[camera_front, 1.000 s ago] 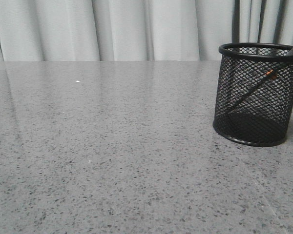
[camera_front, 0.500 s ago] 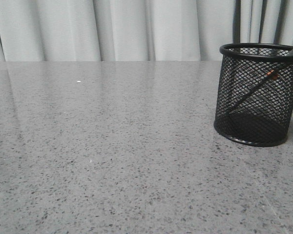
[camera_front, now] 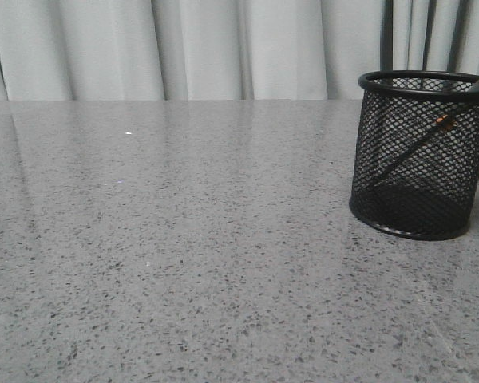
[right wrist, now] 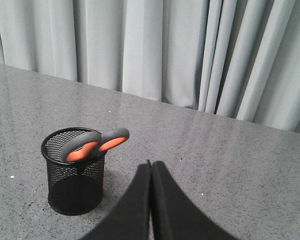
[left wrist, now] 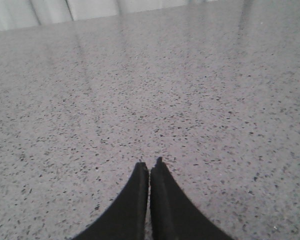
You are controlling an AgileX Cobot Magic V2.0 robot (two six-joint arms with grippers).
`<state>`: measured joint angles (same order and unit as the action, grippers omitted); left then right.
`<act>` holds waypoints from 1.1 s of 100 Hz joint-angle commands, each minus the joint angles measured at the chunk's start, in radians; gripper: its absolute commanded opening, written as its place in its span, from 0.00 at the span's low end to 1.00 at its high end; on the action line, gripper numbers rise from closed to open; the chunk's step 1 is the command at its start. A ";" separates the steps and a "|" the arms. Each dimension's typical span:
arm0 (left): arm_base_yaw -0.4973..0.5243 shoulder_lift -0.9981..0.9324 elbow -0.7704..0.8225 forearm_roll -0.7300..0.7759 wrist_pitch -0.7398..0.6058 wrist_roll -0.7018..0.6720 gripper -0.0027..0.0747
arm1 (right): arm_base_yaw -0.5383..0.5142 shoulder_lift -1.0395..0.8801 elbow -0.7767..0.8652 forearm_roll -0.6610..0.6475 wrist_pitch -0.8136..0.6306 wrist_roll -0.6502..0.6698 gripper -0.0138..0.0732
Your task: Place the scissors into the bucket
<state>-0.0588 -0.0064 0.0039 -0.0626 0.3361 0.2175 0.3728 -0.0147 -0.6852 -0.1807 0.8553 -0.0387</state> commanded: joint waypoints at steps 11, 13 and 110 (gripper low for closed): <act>0.011 -0.028 0.045 -0.006 -0.042 -0.006 0.01 | -0.003 0.025 -0.017 -0.012 -0.083 -0.008 0.08; 0.011 -0.028 0.045 -0.006 -0.042 -0.006 0.01 | -0.003 0.025 -0.017 -0.012 -0.083 -0.008 0.08; 0.011 -0.028 0.045 -0.006 -0.042 -0.006 0.01 | -0.384 0.017 0.441 0.126 -0.598 0.061 0.08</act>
<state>-0.0496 -0.0064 0.0039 -0.0626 0.3361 0.2175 0.0909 -0.0147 -0.3308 -0.1544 0.5159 0.0131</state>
